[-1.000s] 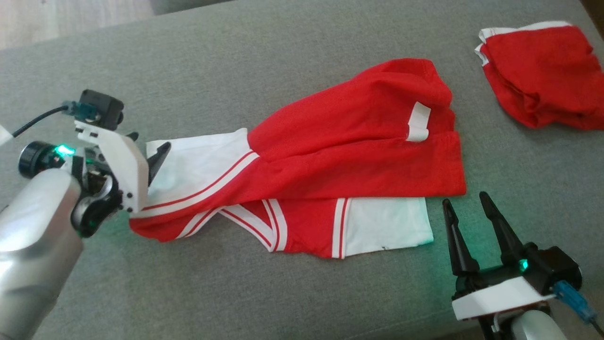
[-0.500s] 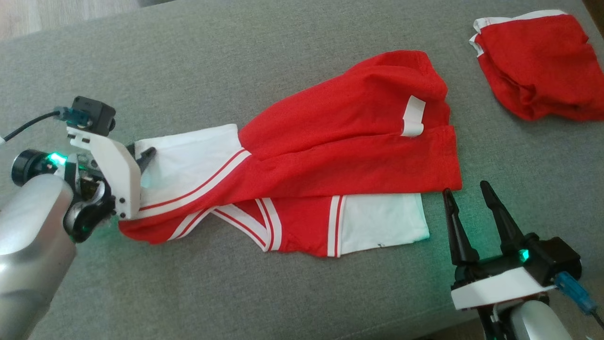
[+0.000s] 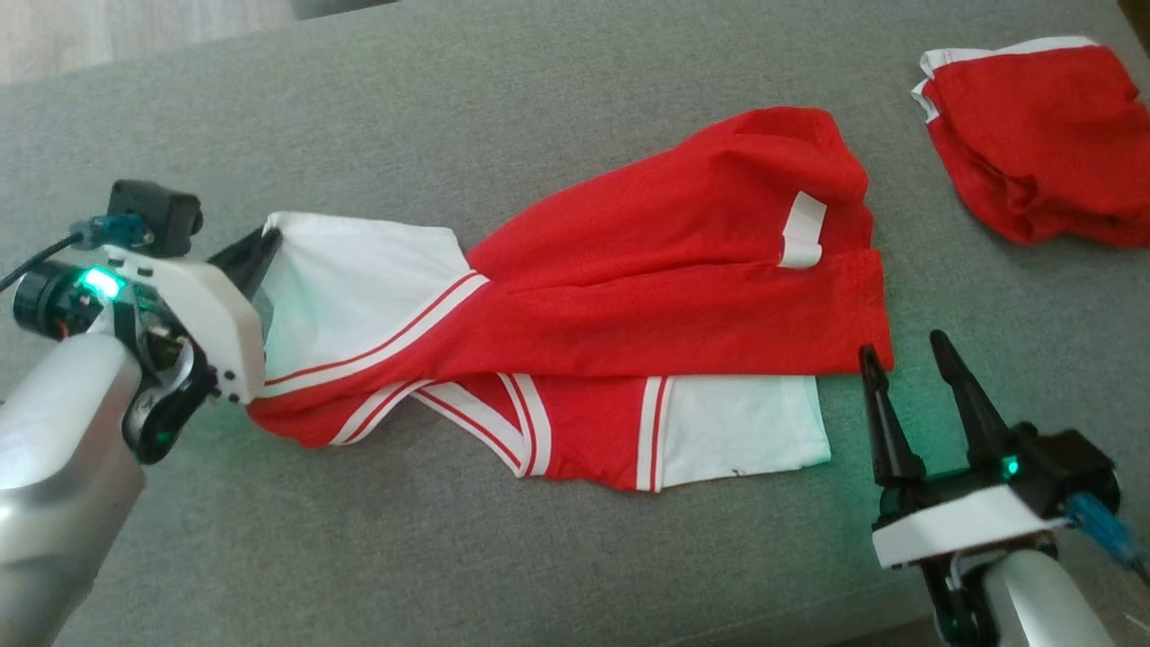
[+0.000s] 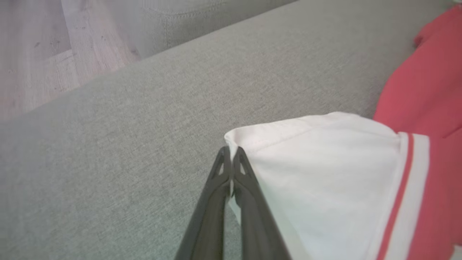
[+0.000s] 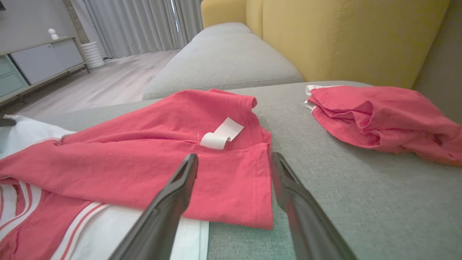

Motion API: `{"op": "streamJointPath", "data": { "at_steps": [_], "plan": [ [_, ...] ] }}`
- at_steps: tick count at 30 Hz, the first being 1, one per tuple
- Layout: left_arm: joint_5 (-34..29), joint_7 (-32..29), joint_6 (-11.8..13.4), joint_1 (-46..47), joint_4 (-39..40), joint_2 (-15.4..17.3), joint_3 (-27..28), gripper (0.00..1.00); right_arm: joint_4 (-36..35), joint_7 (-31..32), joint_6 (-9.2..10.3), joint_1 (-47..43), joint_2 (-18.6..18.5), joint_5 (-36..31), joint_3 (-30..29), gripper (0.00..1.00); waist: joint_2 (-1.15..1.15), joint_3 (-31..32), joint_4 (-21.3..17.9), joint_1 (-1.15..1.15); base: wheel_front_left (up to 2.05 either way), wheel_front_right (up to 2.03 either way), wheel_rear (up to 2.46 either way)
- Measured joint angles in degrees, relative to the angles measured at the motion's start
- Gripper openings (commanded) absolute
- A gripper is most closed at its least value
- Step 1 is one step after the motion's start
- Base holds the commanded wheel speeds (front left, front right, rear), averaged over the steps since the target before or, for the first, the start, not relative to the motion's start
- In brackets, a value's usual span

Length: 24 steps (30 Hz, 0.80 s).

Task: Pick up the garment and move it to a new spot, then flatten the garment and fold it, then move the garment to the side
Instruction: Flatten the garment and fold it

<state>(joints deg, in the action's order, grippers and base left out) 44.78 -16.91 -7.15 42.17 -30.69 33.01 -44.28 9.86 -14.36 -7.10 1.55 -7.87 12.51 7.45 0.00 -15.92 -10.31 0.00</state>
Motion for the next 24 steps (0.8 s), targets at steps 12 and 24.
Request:
{"op": "streamJointPath", "data": {
  "at_steps": [12,24],
  "plan": [
    [-0.1,1.8,0.0,0.7,3.5,0.2,-2.1,0.00,18.6,16.0,0.00,16.5,-5.3,6.4,3.2,1.00,0.00,2.2,1.3,0.00,0.00,0.00,0.00],
    [0.6,1.4,-0.4,0.7,5.2,1.0,-3.4,0.00,22.4,24.1,0.00,22.1,-5.3,13.1,7.0,1.00,0.00,1.8,2.7,0.00,0.00,0.00,0.00]
  ]
}}
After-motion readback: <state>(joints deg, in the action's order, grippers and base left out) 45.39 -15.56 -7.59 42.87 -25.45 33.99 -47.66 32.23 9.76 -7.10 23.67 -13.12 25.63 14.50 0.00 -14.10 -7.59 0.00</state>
